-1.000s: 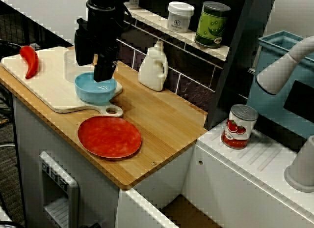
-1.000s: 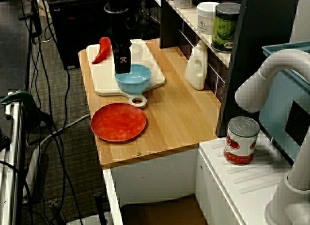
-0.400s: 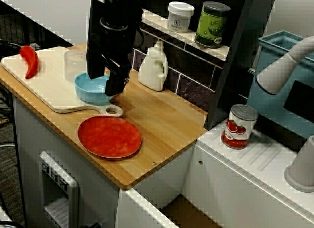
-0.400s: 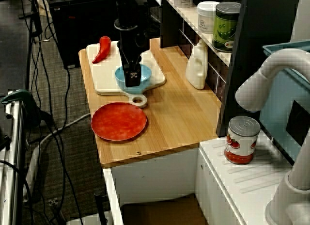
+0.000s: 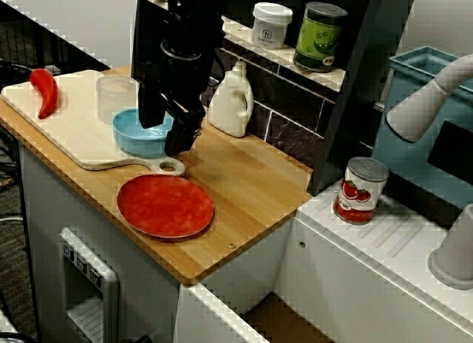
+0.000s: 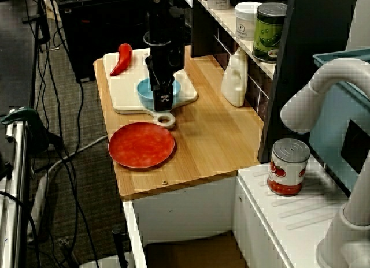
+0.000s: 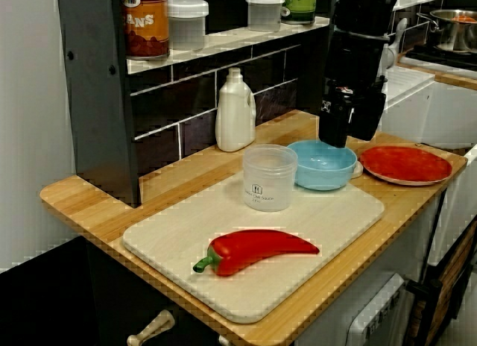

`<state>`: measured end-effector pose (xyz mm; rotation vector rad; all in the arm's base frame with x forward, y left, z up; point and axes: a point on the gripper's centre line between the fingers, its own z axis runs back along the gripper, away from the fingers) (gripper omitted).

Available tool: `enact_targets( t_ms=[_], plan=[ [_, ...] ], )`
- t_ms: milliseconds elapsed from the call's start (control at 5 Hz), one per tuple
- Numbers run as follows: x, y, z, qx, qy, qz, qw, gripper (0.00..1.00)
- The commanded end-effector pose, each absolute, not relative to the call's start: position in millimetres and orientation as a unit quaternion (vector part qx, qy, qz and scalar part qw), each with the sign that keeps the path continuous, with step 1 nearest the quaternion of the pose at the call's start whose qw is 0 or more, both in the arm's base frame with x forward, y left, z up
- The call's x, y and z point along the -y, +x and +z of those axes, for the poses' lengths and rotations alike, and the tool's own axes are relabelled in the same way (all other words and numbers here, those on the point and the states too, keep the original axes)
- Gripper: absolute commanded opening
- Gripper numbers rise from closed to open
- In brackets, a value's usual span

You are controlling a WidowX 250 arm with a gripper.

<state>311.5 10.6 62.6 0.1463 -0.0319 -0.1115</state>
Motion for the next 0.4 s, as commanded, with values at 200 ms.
enact_targets(
  t_ms=[200],
  plan=[
    [-19.6, 324.0, 71.8, 0.033, 0.076, -0.061, 0.995, 1.00]
  ],
)
